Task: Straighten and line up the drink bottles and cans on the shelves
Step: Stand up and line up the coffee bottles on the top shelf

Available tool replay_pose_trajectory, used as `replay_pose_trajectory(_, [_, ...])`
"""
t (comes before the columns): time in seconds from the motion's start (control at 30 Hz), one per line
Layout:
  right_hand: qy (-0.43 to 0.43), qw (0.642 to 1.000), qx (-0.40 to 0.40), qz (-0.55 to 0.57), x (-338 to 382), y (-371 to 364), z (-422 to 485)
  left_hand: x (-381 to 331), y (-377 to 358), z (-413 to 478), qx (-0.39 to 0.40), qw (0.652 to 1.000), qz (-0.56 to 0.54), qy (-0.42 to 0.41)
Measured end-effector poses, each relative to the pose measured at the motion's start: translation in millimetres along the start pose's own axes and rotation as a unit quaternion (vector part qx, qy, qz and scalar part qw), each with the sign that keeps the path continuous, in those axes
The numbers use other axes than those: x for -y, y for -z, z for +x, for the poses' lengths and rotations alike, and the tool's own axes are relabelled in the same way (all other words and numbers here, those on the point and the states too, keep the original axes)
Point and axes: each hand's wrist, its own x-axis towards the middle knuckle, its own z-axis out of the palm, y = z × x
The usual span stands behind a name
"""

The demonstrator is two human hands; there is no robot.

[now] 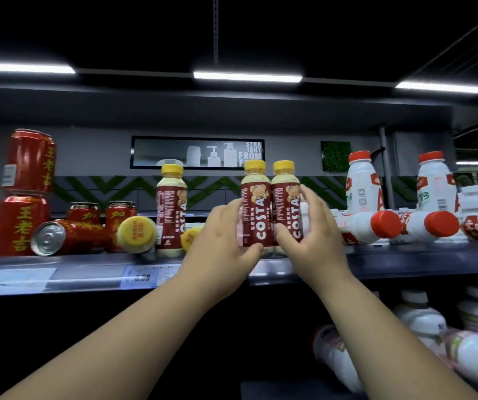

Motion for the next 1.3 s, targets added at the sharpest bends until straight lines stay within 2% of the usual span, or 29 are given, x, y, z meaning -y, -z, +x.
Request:
replay_pose_trajectory(0.1, [0.093,0.995,-0.039,0.013,30,-21,-25,12,36,-19,-0.042,0.997,0.033,-0.053])
replay_pose_trajectory(0.23, [0.13,0.991,0.018,-0.001,65,-65,-45,37,72,-34,-0.116,0.989,0.056,-0.078])
replay_pose_trajectory(0.4, [0.066,0.994,-0.005,-0.09,87,-103,-56,57,98,-49,-0.153,0.978,0.056,-0.128])
replay_pose_trajectory(0.57, [0.006,0.987,-0.044,-0.154,97,-121,-55,74,113,-52,-0.156,0.977,0.078,-0.125])
replay_pose_trajectory(0.67, [-0.044,0.99,-0.049,-0.123,102,-121,-51,79,114,-53,-0.15,0.977,0.073,-0.132])
replay_pose_trajectory(0.83, [-0.069,0.989,-0.116,-0.057,112,-115,-46,77,111,-54,-0.12,0.981,0.051,-0.146])
replay_pose_trajectory(0.93, [-0.074,0.99,-0.12,-0.023,122,-104,-33,73,108,-47,-0.105,0.988,0.015,-0.11])
replay_pose_trajectory(1.1, [-0.037,0.99,-0.132,0.005,138,-89,0,65,91,-24,-0.046,0.997,-0.051,0.034])
replay_pose_trajectory(1.3, [-0.043,0.996,-0.078,-0.008,134,-75,49,52,61,5,-0.013,0.988,-0.123,0.089])
